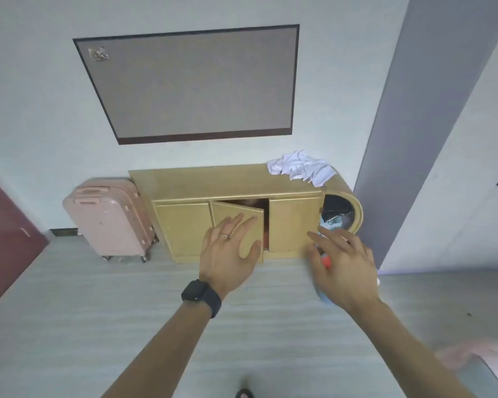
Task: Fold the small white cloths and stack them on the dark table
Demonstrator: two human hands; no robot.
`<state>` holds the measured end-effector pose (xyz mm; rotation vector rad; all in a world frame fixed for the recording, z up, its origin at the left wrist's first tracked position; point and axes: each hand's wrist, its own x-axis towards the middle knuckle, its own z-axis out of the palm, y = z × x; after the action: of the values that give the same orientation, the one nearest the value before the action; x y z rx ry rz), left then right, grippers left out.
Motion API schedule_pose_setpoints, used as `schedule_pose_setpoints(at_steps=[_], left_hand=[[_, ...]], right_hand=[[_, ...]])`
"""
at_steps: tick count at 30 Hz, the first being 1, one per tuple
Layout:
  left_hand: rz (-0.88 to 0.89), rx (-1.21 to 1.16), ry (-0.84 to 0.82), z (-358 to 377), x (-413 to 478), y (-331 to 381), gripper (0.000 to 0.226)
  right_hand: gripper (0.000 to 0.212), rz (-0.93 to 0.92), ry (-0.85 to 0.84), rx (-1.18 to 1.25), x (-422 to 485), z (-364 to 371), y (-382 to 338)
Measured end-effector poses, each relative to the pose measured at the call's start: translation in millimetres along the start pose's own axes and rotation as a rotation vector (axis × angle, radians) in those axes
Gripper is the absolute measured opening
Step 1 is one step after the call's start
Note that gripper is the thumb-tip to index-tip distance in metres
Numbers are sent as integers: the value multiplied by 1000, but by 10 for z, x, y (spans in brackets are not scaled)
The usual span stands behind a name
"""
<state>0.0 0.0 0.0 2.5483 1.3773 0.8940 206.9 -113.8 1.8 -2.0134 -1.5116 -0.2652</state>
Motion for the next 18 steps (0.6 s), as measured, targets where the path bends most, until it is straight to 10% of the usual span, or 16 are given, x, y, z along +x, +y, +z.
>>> schedule_pose_setpoints(at_steps=[18], left_hand=[[-147, -54, -198, 1623, 3008, -1474, 50]], right_hand=[[44, 159, -294, -5, 2803, 2075, 577]])
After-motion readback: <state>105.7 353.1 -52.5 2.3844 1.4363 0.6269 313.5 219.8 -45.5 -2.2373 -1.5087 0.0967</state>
